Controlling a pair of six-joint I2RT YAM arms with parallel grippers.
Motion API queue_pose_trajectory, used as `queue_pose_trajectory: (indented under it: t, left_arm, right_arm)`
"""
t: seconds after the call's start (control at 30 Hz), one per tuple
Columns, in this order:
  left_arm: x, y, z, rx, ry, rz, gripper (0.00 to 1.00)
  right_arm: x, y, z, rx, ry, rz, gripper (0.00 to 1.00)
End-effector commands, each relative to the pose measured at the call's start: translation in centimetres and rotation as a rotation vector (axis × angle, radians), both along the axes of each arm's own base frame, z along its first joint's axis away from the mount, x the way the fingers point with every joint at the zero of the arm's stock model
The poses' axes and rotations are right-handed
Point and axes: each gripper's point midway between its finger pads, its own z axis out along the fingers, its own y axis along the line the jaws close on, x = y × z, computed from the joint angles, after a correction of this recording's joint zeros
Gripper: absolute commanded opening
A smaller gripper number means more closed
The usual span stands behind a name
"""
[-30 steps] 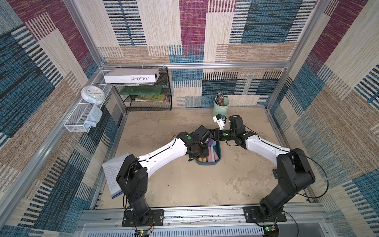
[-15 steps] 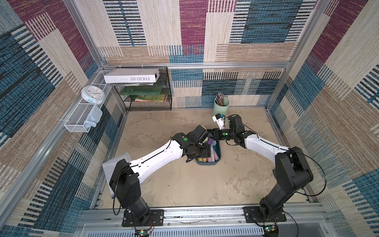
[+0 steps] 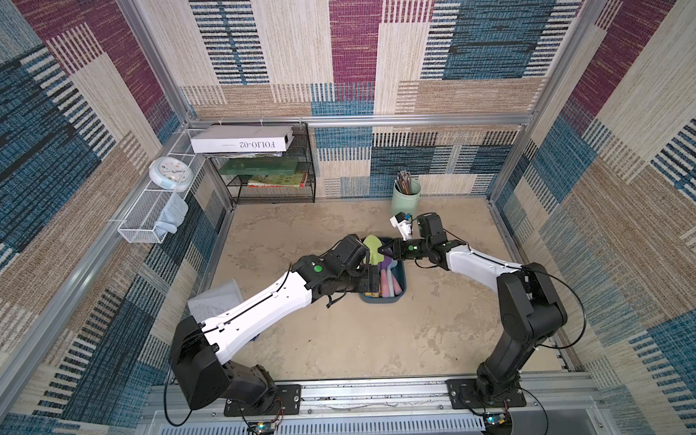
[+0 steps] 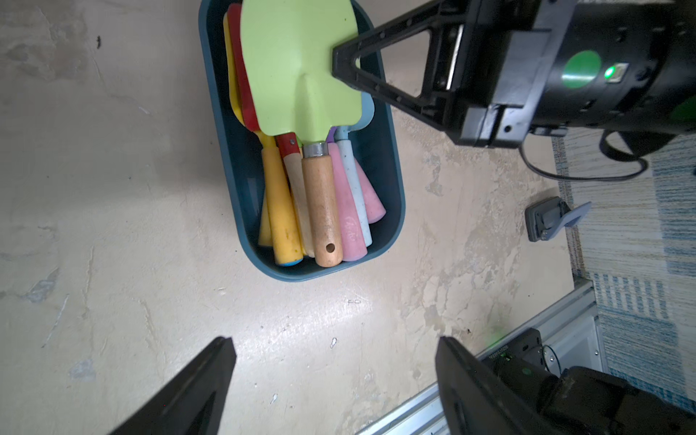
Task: Put the shovel into the storage box
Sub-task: Place the shovel in the storage box.
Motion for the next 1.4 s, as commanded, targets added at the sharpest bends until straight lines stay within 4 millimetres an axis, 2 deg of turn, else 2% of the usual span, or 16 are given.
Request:
queue_pose_trajectory:
  t: [0.0,0.37,0.57,0.73,0.87,1.17,1.27,1.37]
  left_arm:
    - [0.3,-0.2,0.5,-0.018,-0.036,-0.014,0.88]
    - [0.2,-0.3,0.6,-0.028,-0.046,-0.024,0.88]
    - [0.1,-0.2,0.4,-0.027,-0.047,-0.027,0.88]
    - [0.1,-0.3,0.5,-0.028,-0.045,-0.033,0.88]
    - [0.1,-0.3,0.4,-0.024,-0.043,-0.035,0.88]
    - [0.2,0.2,0.4,-0.001,-0.056,-0.029,0.88]
    - [0.5,1.2,0.2,0.038,-0.075,-0.012,0.88]
    - [1.3,3.1,-0.2,0.069,-0.092,0.020,0.88]
  right_arm:
    - [0.2,-0.2,-0.1,0.001,-0.014,0.011,0.00]
    - [0.2,-0.7,-2.7,0.000,0.036,0.002,0.00]
    - [0.1,-0.9,-3.2,-0.014,0.044,-0.008,0.01]
    - [0.3,-1.2,-3.2,-0.034,0.041,-0.018,0.20]
    - [0.4,-1.3,-3.4,-0.043,0.044,-0.022,0.26]
    - [0.6,-1.7,-2.5,-0.073,0.022,-0.036,0.27]
    - [0.6,-2.1,-1.6,-0.091,0.002,-0.047,0.28]
    - [0.5,-2.8,-0.5,-0.109,-0.024,-0.065,0.28]
